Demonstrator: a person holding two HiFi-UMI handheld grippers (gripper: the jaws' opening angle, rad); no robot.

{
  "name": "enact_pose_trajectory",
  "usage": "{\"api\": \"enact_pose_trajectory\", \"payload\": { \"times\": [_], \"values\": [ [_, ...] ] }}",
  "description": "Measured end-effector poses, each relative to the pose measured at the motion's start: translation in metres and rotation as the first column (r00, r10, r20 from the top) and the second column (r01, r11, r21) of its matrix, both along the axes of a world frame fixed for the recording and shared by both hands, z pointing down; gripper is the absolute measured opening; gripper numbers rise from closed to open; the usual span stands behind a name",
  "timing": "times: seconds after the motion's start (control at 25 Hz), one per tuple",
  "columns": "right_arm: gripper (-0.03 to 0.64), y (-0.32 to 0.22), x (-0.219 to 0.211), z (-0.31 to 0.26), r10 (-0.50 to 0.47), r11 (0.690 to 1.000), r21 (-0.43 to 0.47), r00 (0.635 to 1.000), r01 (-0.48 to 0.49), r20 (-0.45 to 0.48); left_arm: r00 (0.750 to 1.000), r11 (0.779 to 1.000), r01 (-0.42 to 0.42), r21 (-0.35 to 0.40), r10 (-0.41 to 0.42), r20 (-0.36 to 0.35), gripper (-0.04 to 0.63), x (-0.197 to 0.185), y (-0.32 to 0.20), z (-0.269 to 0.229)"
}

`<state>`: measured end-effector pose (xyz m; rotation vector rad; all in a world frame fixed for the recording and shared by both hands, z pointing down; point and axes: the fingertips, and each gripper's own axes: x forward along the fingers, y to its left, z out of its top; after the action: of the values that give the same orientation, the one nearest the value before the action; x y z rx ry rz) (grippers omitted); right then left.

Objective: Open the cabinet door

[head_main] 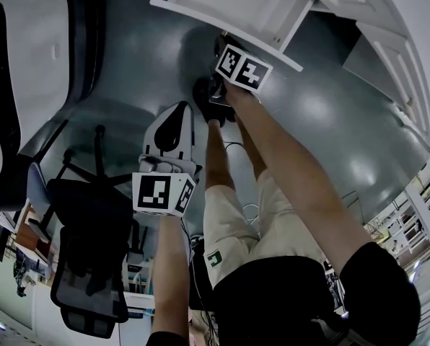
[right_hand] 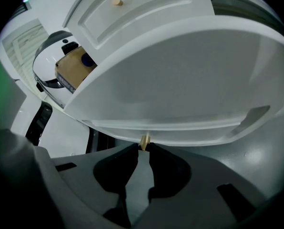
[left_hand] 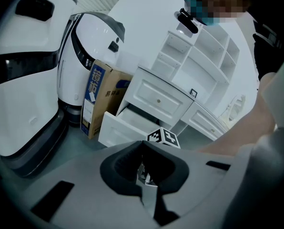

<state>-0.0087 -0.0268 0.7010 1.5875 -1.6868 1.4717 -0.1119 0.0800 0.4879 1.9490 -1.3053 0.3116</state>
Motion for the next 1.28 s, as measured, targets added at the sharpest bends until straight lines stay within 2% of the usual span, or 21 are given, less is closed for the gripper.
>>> {"api": "enact_pose_trajectory", "payload": {
  "times": [0.8, 1.28],
  "values": [
    [0.087, 0.046, -0.023, -0.001, 0.0, 0.999, -0.043, 1.0, -0.001, -0.026, 0.999, 0.999, 0.038, -0.025, -0.038, 0.002, 0.023, -0.031, 0.028, 0.008],
    [0.086, 0.059, -0.025, 0.0, 0.014, 0.997, -0.078, 1.0, -0.016, -0.023, 1.0, 0.999, 0.029, -0.035, -0.029, 0.004, 0.023, -0.026, 0.029, 0.009]
  ]
}}
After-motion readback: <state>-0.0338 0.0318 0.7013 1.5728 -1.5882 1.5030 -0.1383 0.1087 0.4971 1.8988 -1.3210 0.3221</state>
